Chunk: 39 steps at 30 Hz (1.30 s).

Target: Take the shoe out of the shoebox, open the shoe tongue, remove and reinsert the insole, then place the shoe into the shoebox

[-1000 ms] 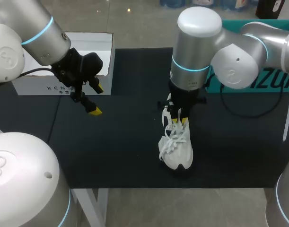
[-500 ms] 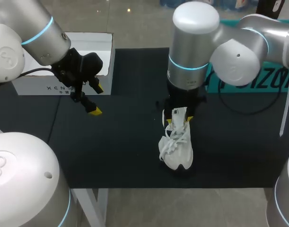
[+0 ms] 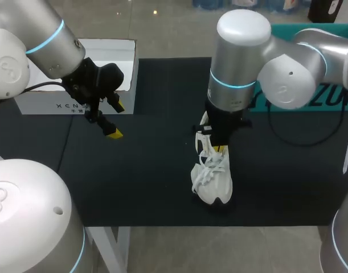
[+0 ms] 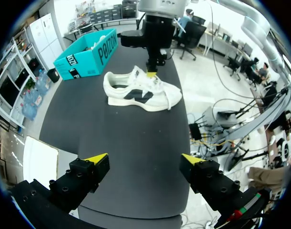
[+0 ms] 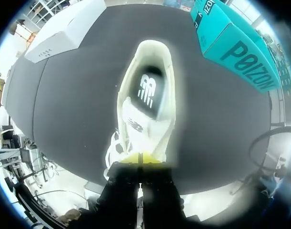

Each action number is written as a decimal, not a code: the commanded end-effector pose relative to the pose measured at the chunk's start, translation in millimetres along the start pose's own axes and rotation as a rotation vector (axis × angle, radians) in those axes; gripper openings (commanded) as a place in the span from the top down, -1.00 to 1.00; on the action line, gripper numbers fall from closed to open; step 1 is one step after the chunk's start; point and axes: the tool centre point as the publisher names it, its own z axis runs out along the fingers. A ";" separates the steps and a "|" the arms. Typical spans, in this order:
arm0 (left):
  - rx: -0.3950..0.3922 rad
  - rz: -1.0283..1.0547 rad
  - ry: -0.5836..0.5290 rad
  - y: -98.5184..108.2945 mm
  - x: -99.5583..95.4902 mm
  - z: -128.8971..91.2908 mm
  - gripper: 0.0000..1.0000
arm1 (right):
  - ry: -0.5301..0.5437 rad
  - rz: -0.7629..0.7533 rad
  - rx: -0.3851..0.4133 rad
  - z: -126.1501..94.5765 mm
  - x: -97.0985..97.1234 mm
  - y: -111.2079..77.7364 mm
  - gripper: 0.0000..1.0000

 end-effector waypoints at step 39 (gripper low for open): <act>-0.004 0.000 0.000 -0.4 -0.4 0.3 -1.00 | 0.191 -0.990 0.297 -49.6 13.6 87.2 -1.00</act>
